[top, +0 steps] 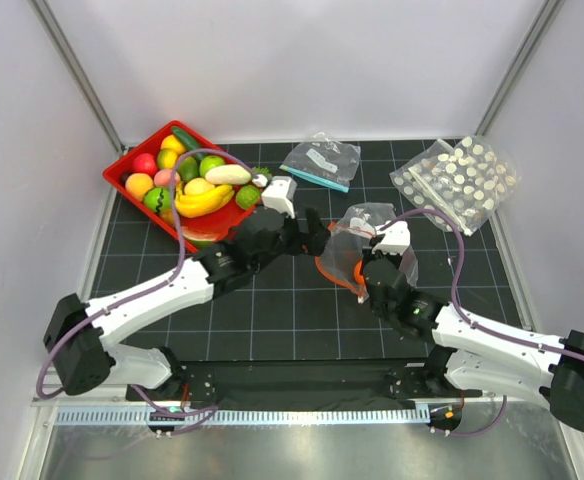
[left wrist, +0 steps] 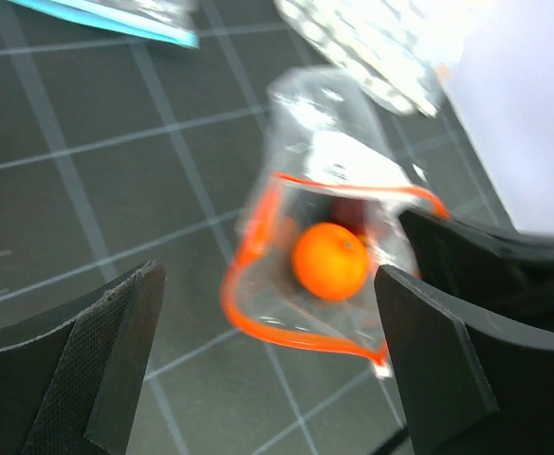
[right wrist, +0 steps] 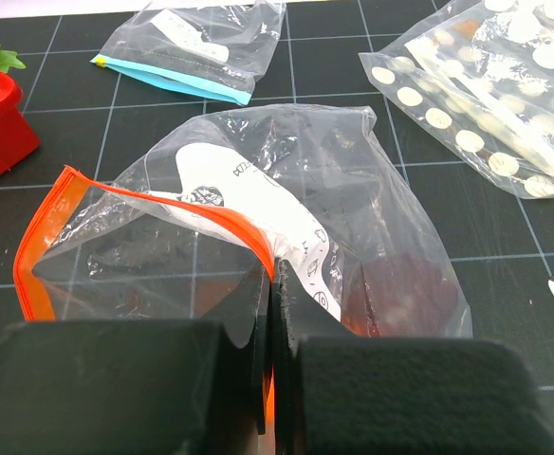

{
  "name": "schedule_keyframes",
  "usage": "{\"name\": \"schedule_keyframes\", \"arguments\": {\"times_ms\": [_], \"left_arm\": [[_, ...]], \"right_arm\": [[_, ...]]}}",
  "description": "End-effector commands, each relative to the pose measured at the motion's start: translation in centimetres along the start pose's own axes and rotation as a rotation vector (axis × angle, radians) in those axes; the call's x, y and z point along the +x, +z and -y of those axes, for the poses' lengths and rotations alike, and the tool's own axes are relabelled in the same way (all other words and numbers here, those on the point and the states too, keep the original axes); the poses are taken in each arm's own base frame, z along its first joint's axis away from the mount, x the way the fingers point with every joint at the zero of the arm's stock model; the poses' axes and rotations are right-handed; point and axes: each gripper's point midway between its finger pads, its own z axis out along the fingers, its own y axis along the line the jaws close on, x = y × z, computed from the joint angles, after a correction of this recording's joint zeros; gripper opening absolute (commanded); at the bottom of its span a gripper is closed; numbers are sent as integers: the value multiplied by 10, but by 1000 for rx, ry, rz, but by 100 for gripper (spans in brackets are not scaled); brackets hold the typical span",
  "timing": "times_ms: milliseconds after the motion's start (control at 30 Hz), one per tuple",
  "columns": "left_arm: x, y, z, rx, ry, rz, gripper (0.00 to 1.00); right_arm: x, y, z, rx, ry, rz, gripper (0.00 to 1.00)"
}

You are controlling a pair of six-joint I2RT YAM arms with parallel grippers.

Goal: Place the food in the zip-top bag and seal the zipper
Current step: Place the fake fruit in the zipper food storage bag.

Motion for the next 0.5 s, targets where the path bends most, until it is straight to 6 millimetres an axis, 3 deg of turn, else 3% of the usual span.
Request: {"name": "schedule_keyframes", "arguments": {"times_ms": [0,300,367,467], "left_arm": [[-12,-10,-50,-180,-7,41,96],[-51,-3,-171,-436,-186,85,96],[-60,1,-181,-462,-204,99,97],[-59,16,-197,-512,-189,70,100]], "right_arm": [[-9,1,2,31,71,35,1],[-8,2,1,34,64,33,1],[-8,2,1,35,65,34,1],[-9,2,2,38,64,35,1]]}}
